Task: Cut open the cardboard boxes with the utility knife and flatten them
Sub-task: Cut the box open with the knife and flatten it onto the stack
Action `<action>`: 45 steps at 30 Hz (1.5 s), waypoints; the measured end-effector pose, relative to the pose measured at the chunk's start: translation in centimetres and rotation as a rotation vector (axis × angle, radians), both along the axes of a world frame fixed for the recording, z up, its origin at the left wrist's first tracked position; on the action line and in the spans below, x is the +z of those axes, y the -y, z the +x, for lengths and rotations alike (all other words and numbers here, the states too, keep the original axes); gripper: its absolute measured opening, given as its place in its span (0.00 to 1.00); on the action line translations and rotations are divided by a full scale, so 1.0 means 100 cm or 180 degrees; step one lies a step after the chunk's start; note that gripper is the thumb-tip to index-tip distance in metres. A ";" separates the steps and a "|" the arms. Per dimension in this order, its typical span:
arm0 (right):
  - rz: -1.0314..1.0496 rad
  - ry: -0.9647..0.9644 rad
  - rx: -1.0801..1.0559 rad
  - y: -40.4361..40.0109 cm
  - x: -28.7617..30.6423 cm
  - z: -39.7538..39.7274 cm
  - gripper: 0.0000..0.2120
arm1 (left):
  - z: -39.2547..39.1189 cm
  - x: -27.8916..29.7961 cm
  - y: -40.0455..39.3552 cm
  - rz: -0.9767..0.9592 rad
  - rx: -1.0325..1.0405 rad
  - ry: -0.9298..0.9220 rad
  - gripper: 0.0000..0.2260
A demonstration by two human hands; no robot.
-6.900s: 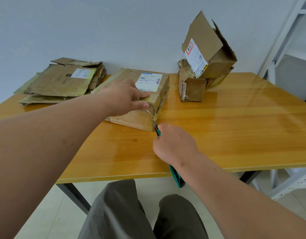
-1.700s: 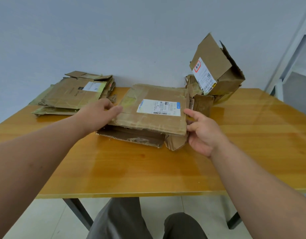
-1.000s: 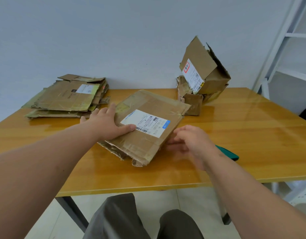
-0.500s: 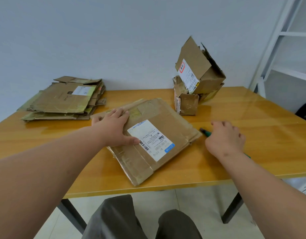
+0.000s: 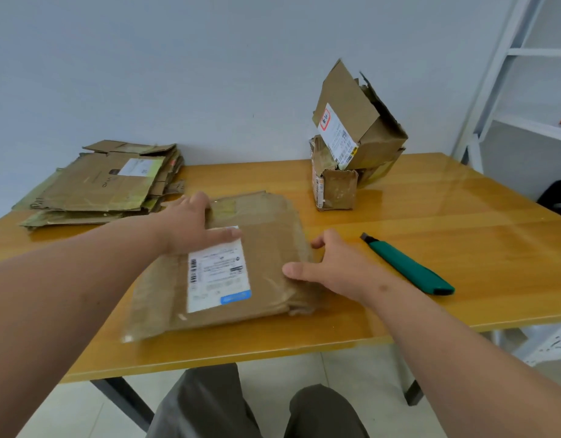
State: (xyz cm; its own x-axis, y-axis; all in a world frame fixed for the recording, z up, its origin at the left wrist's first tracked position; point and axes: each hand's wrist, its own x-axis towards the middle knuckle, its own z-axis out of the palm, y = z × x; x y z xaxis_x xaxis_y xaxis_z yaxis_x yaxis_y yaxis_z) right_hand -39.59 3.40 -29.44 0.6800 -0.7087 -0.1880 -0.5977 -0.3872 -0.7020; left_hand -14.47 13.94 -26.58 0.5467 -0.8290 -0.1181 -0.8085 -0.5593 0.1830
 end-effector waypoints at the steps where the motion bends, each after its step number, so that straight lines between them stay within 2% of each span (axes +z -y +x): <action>1: 0.0298 -0.0092 0.0278 -0.004 0.004 0.001 0.30 | -0.003 -0.002 -0.002 -0.0010 0.0011 -0.0001 0.52; 3: 0.0407 -0.0379 0.0795 -0.012 0.007 0.003 0.29 | -0.003 -0.007 -0.007 0.0063 -0.0177 0.0040 0.56; 5: 0.0309 -0.0667 0.1148 -0.016 0.009 0.003 0.23 | 0.003 -0.007 -0.015 0.0250 -0.0439 0.0041 0.56; 8: 0.0489 -0.0752 0.1332 -0.016 0.013 0.004 0.15 | 0.011 0.000 -0.024 0.0494 -0.0578 0.0121 0.54; 10: 0.0473 -0.0419 0.0972 -0.012 0.013 0.008 0.11 | 0.010 0.003 -0.027 0.0461 -0.0586 0.0057 0.54; 13: -0.0154 0.0074 0.0181 0.000 0.004 0.018 0.10 | 0.005 0.004 -0.027 0.0269 -0.0581 -0.0187 0.52; 15: -0.0508 0.0352 -0.0151 0.010 -0.004 0.023 0.02 | 0.005 0.004 -0.028 0.0199 -0.0563 -0.0346 0.52; 18: -0.0916 0.0368 -0.0230 0.025 -0.013 0.026 0.15 | 0.008 0.005 -0.027 0.0212 -0.0573 -0.0455 0.51; 23: -0.1532 -0.0187 0.0147 0.042 -0.019 0.037 0.30 | 0.006 -0.012 -0.024 0.0704 -0.0598 -0.0599 0.51; 27: -0.1412 -0.0363 0.0388 0.055 -0.023 0.047 0.25 | 0.015 -0.007 -0.019 0.0847 -0.0604 -0.0667 0.52; 30: -0.1016 0.0085 0.0046 0.059 -0.019 0.057 0.23 | 0.015 -0.006 -0.014 0.1209 -0.0741 -0.0401 0.53; 33: -0.1312 0.0412 -0.0076 0.052 -0.014 0.075 0.20 | 0.015 -0.008 -0.012 0.1420 -0.0816 -0.0142 0.54; 35: -0.1551 0.0033 0.0344 0.039 -0.014 0.089 0.26 | 0.016 -0.011 -0.013 0.1513 -0.0883 0.0047 0.55; 37: -0.1627 -0.0742 0.0883 0.026 -0.024 0.101 0.34 | 0.015 -0.016 -0.013 0.1542 -0.0852 0.0113 0.57; 39: -0.1632 -0.1364 0.1178 0.024 -0.033 0.107 0.38 | 0.011 -0.021 -0.011 0.1491 -0.0778 0.0173 0.58; 42: -0.1854 -0.1588 0.1162 0.036 -0.022 0.116 0.34 | 0.009 -0.027 -0.006 0.1287 -0.0693 0.0283 0.59; 45: -0.1969 -0.1398 0.0949 0.041 -0.016 0.121 0.32 | 0.010 -0.033 0.000 0.0987 -0.0665 0.0509 0.58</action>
